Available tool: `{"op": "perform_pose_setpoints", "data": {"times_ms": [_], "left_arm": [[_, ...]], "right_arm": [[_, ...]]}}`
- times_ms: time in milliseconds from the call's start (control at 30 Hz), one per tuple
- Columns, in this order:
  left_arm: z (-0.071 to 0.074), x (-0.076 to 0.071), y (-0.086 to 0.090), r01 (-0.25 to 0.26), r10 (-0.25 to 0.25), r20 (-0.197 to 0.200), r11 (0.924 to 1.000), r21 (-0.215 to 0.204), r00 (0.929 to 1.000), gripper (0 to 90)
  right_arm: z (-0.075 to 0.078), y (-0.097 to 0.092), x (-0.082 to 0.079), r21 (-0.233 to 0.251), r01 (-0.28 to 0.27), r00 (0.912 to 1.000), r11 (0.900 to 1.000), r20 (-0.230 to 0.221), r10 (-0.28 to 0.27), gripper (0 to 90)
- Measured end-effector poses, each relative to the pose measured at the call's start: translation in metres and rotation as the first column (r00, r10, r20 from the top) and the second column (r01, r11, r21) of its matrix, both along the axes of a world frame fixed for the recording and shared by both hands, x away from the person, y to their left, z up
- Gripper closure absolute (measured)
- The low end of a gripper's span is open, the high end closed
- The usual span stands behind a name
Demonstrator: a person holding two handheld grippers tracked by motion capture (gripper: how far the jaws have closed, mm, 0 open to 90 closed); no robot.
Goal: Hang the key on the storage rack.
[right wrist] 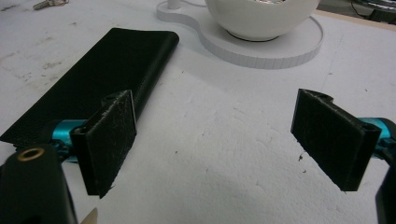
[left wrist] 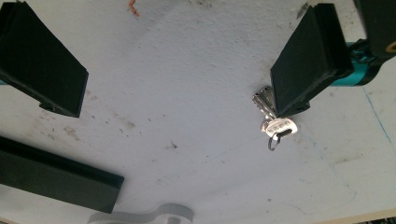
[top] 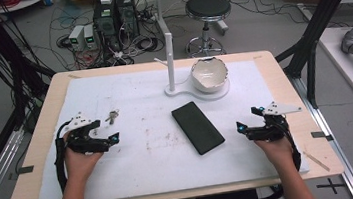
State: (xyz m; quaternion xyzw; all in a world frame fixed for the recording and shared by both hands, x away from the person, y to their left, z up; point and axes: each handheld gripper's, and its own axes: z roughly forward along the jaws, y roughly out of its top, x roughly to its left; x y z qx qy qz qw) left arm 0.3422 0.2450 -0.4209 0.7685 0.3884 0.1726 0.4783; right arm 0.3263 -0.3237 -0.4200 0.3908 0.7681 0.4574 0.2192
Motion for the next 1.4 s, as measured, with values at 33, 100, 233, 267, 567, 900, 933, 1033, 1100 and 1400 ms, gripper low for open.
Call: {"op": "perform_pose_setpoints", "data": {"times_ms": [33,100,233,267,567,900,933,1033,1100,1400], "left_arm": [[0.000,0.000,0.000,-0.001,0.001,0.000,1.0000,0.000,1.0000,4.1],[-0.001,0.001,-0.001,-0.007,0.007,0.000,1.0000,-0.002,1.0000,4.1],[-0.001,0.001,-0.002,-0.001,0.001,-0.005,0.9999,0.010,1.0000,4.1],[-0.001,0.001,-0.002,0.002,-0.002,0.001,0.9999,0.014,1.0000,4.1],[0.000,0.001,0.000,0.012,-0.012,0.007,0.9999,-0.010,0.9999,4.1],[0.006,0.021,-0.002,-0.023,0.023,0.009,0.9997,0.002,0.9997,4.1],[0.006,0.021,-0.002,-0.023,0.023,0.009,0.9997,0.002,0.9997,4.1],[0.004,0.044,-0.004,-0.048,0.049,-0.025,0.9986,0.019,0.9985,4.2],[0.004,0.056,-0.007,-0.050,0.051,-0.044,0.9981,0.037,0.9977,4.2],[0.000,0.099,-0.012,-0.017,0.031,-0.113,0.9926,0.120,0.9932,32.9]], "right_arm": [[0.000,0.000,0.000,0.001,-0.001,1.0000,1.0000,0.001,0.001,14.6],[0.000,0.001,0.000,0.001,-0.004,1.0000,1.0000,0.005,0.004,14.6],[-0.001,0.000,0.000,0.000,-0.009,1.0000,1.0000,-0.001,0.009,14.6],[-0.001,0.001,-0.001,-0.001,-0.008,1.0000,1.0000,-0.003,0.008,14.6],[0.001,0.005,-0.004,-0.006,-0.005,1.0000,1.0000,0.003,0.005,14.6],[0.000,0.003,-0.004,-0.005,-0.009,0.9999,0.9999,0.007,0.009,14.6],[0.000,0.003,-0.004,-0.005,-0.009,0.9999,0.9999,0.007,0.009,14.6],[-0.001,0.002,-0.004,-0.004,-0.009,1.0000,1.0000,-0.004,0.009,14.6],[-0.001,0.002,-0.004,-0.005,-0.008,0.9999,1.0000,-0.008,0.008,14.6],[-0.003,-0.005,-0.006,0.002,0.002,1.0000,1.0000,-0.009,-0.002,14.7]]}}
